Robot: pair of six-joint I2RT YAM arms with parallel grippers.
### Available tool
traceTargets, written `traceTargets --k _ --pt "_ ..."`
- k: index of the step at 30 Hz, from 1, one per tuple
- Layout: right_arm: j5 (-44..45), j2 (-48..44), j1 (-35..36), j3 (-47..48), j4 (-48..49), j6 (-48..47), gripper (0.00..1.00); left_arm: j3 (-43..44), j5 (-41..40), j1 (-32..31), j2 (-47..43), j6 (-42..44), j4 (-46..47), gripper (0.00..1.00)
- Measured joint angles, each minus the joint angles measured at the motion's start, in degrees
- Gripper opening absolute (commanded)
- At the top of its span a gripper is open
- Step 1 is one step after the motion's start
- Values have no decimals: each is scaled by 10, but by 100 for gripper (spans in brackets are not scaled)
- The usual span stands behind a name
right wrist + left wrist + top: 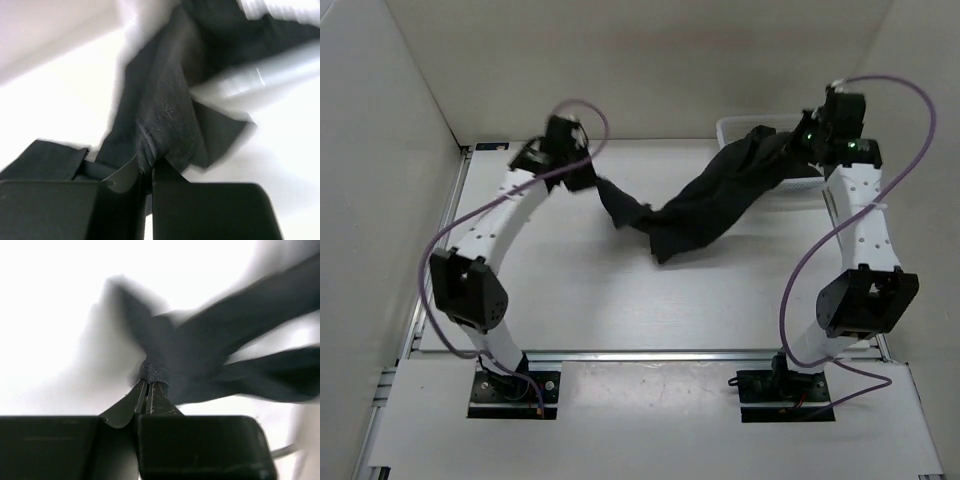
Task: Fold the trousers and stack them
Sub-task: Flatten the trousers out
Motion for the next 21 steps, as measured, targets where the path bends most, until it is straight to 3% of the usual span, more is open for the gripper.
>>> traceTargets --k 5,7,9,11,12,13,15,16,18,19,20,21 --pt "-50 -17 26 214 -12 3 0 320 4 43 -21 34 -42 11" --pt "-84 -61 31 228 -7 8 0 389 2 46 -52 45 -54 11" --pt "-105 -125 42 192 10 12 0 398 2 54 -102 53 -67 11" --pt "-108 -205 76 101 30 11 31 378 0 80 -155 58 -76 11" --pt "-111 -243 107 54 33 10 38 365 -2 96 -177 61 -82 11" --pt "-113 -271 136 5 42 10 38 353 -7 111 -192 64 -85 14" --pt "-116 -313 199 -96 56 10 45 336 -11 136 -203 74 -94 35" --pt "-113 -318 231 -147 63 16 53 329 -12 147 -198 77 -96 50" --pt "-97 -305 300 -238 64 32 73 319 -12 167 -169 86 -105 93" --pt "-76 -285 342 -278 62 36 79 318 -13 176 -147 90 -111 100" --pt "-53 -262 386 -306 50 41 91 317 -14 182 -123 90 -118 100" --pt "-24 -237 429 -323 23 42 94 313 -15 186 -96 90 -123 100"
